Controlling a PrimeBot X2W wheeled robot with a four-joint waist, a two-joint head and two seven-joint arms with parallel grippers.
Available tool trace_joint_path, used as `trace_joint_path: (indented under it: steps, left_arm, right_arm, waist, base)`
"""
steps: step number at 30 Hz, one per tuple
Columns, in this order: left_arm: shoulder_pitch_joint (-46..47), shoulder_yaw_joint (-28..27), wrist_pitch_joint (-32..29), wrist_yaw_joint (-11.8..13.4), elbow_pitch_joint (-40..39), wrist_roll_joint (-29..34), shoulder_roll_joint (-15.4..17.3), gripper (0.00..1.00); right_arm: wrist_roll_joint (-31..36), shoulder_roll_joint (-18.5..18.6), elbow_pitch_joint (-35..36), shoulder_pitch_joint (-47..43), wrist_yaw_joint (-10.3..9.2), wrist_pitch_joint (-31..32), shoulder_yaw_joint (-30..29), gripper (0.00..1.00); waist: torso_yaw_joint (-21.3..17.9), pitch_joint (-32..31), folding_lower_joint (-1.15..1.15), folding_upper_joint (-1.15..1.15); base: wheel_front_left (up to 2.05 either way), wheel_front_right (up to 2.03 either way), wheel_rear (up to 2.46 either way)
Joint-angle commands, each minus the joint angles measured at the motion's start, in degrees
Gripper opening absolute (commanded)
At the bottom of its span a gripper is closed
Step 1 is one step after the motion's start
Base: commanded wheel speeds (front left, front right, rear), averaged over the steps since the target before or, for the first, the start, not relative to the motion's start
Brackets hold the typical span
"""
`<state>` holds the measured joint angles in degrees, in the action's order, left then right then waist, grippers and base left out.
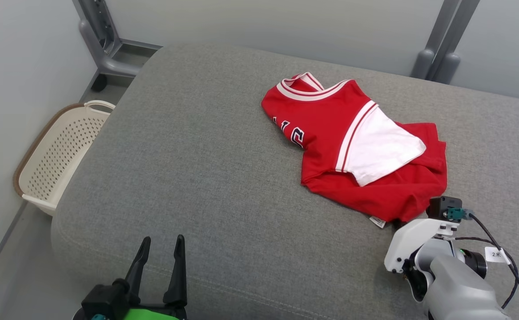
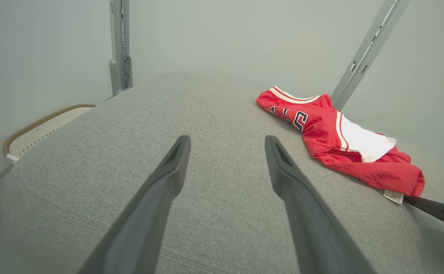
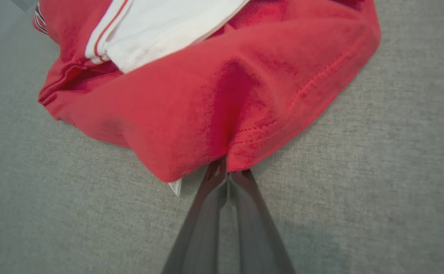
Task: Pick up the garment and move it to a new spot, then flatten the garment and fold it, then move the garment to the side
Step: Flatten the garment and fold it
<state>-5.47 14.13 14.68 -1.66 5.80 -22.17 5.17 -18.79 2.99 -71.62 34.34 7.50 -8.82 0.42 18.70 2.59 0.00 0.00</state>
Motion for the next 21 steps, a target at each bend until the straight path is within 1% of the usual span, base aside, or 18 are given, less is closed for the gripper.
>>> trace_joint_path:
  steps: [1, 5, 10, 16, 21]
  left_arm:
    - [-0.2, -0.3, 0.1, 0.3, 0.0, -0.6, 0.4, 1.0]
    - [-0.9, -0.4, 0.1, 0.5, -0.4, -0.7, 0.8, 1.0]
    - [-1.2, -0.1, -0.3, 0.7, -0.8, -1.0, 0.9, 1.0]
    - [-2.0, 0.1, -0.6, 0.9, -0.9, -1.1, 1.2, 1.0]
    - [-2.4, 0.0, -0.7, 1.1, -1.1, -1.6, 1.6, 1.0]
  right_arm:
    - [1.6, -0.1, -1.3, -0.1, -0.04, -0.9, -0.4, 0.0]
    - [6.2, 0.3, -2.1, -0.2, -0.07, -2.7, -4.4, 0.0]
    - [13.9, 3.1, -2.3, -0.4, -0.07, -3.2, -9.2, 0.0]
    - [24.1, 7.5, -1.0, -1.5, -0.07, -0.6, -13.7, 0.0]
    - [31.1, 9.9, 3.6, -4.5, -0.07, 3.4, -18.3, 0.0]
  waist:
    - [-0.8, -0.6, 0.0, 0.0]
    - [-2.1, -1.5, 0.0, 0.0]
    - [-3.3, -2.4, 0.0, 0.0]
    - [-4.3, -3.4, 0.0, 0.0]
    - [-4.9, -4.1, 0.0, 0.0]
  base:
    - [0.0, 0.0, 0.0]
    - [0.0, 0.0, 0.0]
    - [0.0, 0.0, 0.0]
    - [0.0, 0.0, 0.0]
    - [0.0, 0.0, 0.0]
